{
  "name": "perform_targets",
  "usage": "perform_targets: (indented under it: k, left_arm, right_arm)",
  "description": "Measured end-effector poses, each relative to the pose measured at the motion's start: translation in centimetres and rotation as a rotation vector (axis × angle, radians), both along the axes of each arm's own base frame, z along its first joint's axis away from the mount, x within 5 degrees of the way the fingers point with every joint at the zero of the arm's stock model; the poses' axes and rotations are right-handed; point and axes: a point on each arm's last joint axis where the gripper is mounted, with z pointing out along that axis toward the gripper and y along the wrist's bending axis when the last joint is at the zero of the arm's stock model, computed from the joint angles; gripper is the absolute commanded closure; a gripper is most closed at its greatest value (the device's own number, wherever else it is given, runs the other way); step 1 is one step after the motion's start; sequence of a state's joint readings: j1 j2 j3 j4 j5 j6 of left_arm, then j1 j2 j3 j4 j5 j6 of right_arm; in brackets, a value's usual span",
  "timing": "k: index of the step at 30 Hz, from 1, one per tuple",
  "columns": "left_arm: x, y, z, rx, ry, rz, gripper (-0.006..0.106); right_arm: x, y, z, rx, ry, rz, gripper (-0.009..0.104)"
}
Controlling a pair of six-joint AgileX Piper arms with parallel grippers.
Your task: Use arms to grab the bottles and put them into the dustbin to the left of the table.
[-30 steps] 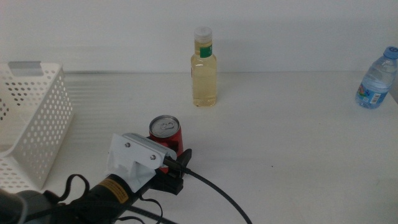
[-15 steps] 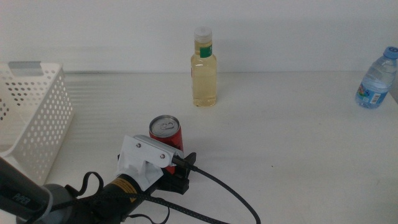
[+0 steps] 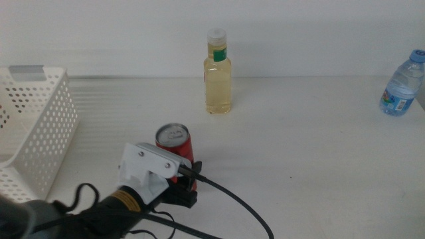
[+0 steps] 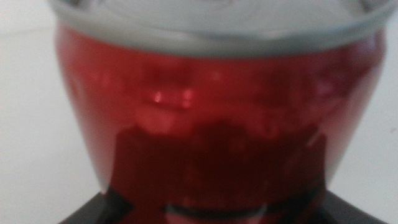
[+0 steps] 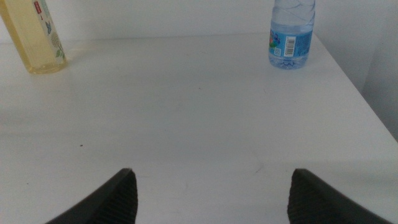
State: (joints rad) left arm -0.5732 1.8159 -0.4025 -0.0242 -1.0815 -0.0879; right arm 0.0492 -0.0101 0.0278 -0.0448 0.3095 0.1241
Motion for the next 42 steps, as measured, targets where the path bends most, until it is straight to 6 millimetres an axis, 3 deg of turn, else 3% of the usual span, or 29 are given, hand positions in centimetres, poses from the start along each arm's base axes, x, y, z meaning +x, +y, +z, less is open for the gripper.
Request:
perform_targets:
  k: [11, 23, 31, 42]
  left_arm:
    - [-1.3, 1.1, 7.1, 0.057, 0.082, 0.004, 0.105]
    - [1.6, 4.1, 16.4, 0.271, 0.419, 0.115, 0.105]
    - [4.3, 8.3, 20.5, 0.367, 0.563, 0.219, 0.105]
    - [8.9, 16.0, 22.3, 0.391, 0.720, 0.390, 0.105]
  right_arm:
    - [0.0, 0.0, 0.0, 0.000, 0.000, 0.000, 0.032]
    - [0.0, 0.0, 0.0, 0.000, 0.000, 0.000, 0.032]
    - [0.0, 0.0, 0.0, 0.000, 0.000, 0.000, 0.032]
    - [0.0, 0.0, 0.0, 0.000, 0.000, 0.000, 0.032]
